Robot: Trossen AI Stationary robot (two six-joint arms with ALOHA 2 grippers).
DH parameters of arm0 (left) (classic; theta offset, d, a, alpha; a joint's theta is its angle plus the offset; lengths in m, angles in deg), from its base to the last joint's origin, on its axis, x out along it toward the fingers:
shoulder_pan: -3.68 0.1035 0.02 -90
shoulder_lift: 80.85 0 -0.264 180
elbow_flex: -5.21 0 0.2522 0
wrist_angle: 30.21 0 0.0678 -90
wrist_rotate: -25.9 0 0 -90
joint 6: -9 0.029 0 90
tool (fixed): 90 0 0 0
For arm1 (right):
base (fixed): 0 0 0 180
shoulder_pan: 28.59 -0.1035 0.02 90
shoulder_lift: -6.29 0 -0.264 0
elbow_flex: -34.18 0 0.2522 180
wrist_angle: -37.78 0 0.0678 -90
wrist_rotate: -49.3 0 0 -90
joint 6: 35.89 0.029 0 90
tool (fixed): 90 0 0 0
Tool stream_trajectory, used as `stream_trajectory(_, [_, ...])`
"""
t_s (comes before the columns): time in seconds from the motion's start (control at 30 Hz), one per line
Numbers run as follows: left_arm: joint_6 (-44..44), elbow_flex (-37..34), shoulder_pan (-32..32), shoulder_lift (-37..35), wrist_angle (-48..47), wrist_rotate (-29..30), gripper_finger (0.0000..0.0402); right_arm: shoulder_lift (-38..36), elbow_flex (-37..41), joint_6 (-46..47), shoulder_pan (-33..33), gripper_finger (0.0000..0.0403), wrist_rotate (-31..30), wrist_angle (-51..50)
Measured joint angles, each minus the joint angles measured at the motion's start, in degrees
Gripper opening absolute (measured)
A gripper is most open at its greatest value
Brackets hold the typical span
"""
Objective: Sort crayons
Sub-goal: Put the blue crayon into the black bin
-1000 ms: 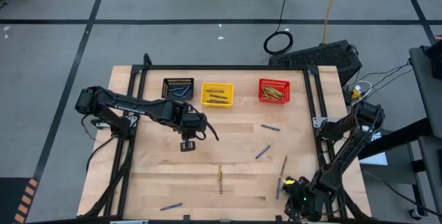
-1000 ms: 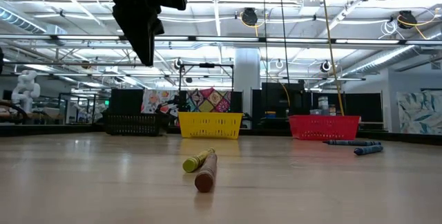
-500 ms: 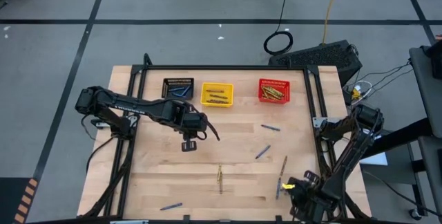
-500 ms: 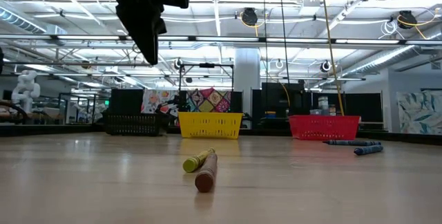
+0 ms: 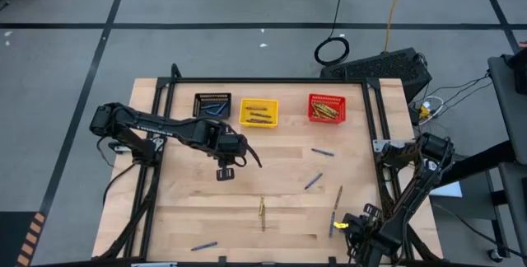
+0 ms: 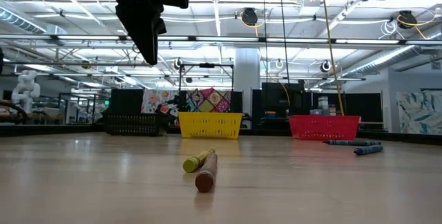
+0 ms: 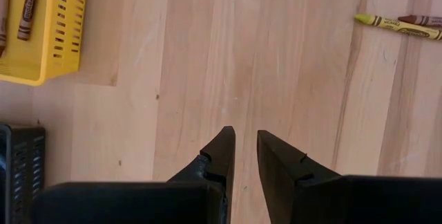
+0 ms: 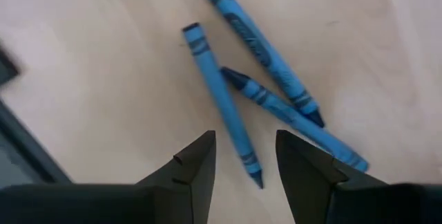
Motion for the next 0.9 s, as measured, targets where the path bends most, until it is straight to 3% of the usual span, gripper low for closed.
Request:
stream_trajectory(0.5, [0.0, 0.0, 0.0, 0.0, 0.0, 0.0, 0.0061, -0.02, 1.67, -0.39, -0.22, 0.0139, 0.17, 0.7])
stream_trajectory(0.73, [0.0, 0.0, 0.0, 0.0, -0.02, 0.0, 0.0061, -0.41, 5.24, -1.89, -0.13, 0.0138, 3.38, 7.35])
stream_trajectory(0.9, [0.0, 0.0, 0.0, 0.0, -0.01, 0.0, 0.0061, -0.32, 5.23, -3.63, -0.13, 0.0111, 4.0, 7.7])
